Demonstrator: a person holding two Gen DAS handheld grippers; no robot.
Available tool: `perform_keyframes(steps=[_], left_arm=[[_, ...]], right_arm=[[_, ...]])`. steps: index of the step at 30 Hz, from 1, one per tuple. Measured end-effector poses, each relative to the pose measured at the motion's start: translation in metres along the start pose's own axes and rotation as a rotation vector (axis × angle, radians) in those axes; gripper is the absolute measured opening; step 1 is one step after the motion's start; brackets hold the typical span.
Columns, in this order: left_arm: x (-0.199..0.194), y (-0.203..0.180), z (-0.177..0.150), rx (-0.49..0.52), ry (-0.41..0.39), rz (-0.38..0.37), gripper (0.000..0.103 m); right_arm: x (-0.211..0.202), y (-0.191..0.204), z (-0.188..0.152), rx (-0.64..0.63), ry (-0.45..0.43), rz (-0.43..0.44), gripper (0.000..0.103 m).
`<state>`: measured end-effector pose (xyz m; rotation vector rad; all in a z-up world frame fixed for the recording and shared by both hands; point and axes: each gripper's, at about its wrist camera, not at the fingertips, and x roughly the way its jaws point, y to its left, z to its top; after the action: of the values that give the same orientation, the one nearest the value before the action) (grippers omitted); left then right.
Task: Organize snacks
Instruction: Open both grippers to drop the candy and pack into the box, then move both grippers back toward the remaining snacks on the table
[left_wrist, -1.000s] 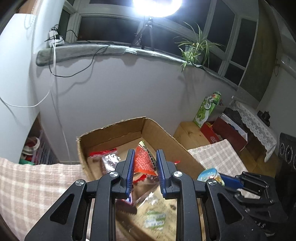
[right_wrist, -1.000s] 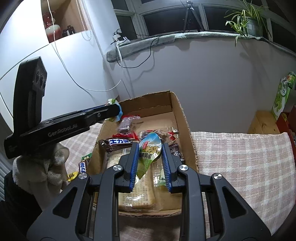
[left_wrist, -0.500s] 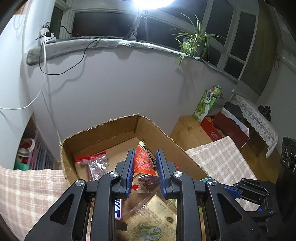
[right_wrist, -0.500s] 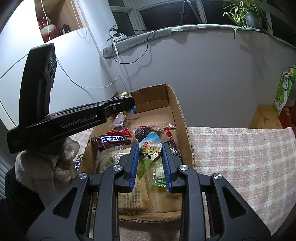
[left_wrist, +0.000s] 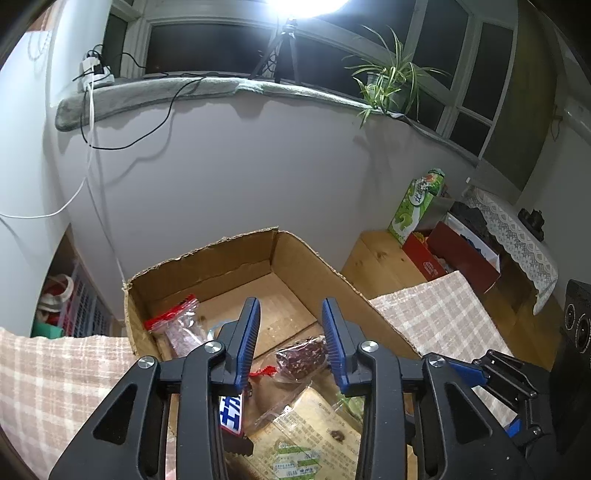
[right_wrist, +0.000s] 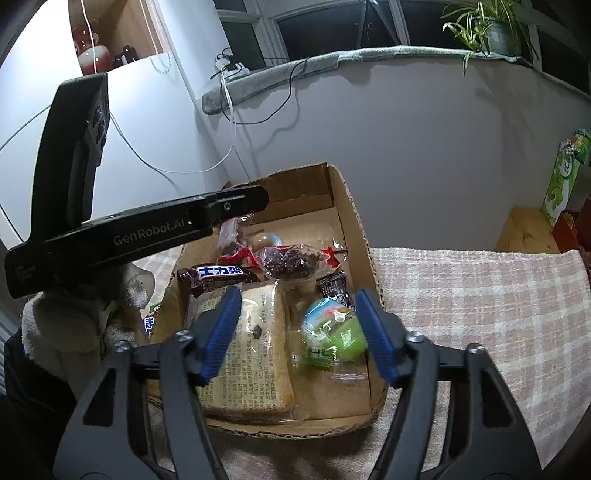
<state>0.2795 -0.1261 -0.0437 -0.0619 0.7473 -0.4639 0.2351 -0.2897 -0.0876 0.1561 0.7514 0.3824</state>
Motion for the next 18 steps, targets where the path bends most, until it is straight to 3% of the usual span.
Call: perform_keyframes(steps=[10, 18], left_arm=[[-0.022, 0.001, -0.003, -0.007, -0.023, -0.002, 0.035], [-0.061, 0.015, -0.013, -0.028, -0.058, 0.018, 0.035]], right_arm=[[-0.012, 0.008, 0.000, 0.007, -0.007, -0.006, 0.069], [-0.029, 0.033, -0.007, -0.022, -0.018, 0.013, 0.069]])
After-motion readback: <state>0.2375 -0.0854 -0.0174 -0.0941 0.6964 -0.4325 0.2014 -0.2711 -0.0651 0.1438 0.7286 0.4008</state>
